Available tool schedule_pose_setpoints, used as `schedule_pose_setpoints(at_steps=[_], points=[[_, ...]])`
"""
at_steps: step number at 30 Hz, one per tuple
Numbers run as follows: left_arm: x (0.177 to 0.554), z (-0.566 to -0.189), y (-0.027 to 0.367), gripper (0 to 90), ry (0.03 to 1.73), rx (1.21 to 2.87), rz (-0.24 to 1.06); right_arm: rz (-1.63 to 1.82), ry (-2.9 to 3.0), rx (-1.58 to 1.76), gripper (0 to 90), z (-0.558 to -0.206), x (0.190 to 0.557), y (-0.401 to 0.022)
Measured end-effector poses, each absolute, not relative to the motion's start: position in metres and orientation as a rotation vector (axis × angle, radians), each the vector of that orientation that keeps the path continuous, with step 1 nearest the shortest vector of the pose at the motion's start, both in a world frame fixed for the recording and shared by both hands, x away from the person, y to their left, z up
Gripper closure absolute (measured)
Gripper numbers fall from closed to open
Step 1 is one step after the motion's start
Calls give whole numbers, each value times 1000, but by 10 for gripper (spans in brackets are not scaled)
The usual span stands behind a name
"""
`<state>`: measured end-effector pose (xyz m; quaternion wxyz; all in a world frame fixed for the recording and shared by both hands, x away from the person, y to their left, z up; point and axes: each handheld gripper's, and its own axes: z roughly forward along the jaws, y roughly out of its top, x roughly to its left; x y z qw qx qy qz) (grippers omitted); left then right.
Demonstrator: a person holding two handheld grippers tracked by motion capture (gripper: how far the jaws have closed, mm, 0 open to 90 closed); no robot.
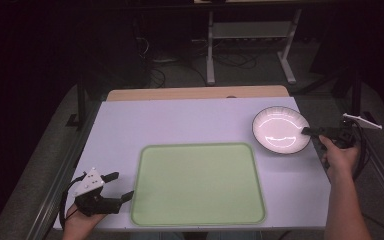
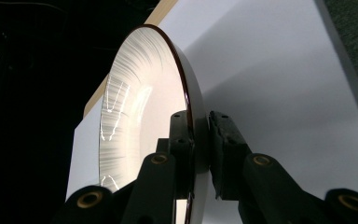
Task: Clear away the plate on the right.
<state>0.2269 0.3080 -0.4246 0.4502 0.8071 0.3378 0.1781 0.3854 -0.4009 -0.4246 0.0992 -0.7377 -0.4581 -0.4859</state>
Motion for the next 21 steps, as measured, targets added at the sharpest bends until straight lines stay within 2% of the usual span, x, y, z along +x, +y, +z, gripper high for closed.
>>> schedule_pose_setpoints(at_steps=[21], points=[[225,-423,308,159,831,1987,445,-1485,-1509,-2013,792,-389,367,-377]])
